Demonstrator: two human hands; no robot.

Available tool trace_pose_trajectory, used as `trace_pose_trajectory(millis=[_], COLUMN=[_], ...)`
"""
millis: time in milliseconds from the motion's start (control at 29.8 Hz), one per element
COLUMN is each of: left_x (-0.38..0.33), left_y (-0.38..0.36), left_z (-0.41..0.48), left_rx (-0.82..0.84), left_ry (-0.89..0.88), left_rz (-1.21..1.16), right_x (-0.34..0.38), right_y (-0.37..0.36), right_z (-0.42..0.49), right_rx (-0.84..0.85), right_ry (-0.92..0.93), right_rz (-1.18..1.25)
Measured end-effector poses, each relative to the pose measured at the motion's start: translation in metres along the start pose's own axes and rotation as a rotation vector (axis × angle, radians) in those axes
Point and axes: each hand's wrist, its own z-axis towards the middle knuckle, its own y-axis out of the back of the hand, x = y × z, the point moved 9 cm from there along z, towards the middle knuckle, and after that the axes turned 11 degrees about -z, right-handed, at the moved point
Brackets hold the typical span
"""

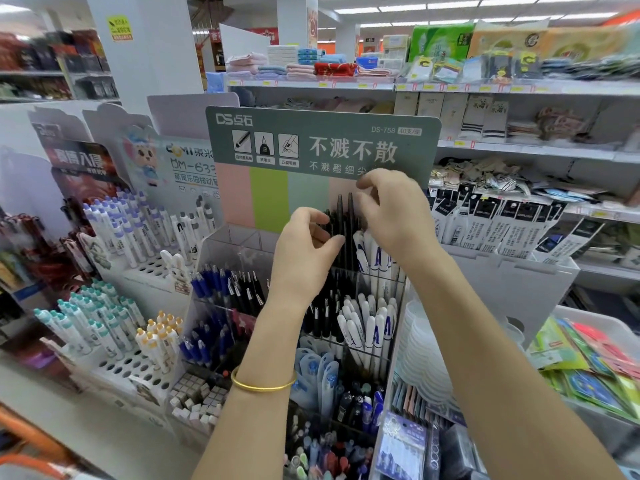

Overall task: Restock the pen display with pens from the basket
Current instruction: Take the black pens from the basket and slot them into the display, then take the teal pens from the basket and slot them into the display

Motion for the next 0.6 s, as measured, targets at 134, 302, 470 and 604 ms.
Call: trace_pose_trajectory(millis=[134, 302, 470, 604], left_x=[-0.009, -0.012, -0.024, -0.020], left_y=[-0.003, -0.012, -0.012, -0.010], left_z=[0.009, 0.010, 0.000, -0.006], left_rx=[-0.104, -0.011, -0.044, -0.040], left_ry=[-0.079, -0.109, -0.214, -0.182], left_rz=[0.232, 0.369, 0.360, 0.404], right_x=[-0.006, -0.008, -0.006, -0.013], right_y=[-0.030, -0.033, -0.027, -0.005], right_z=[0.002, -0.002, -0.007, -0.012], right_rx=[0.270, 0.300, 0.259, 0.128], right_ry=[-0.021, 0.032, 0.074, 0.022], right_rz=[0.000, -0.105, -0.167, -0.046])
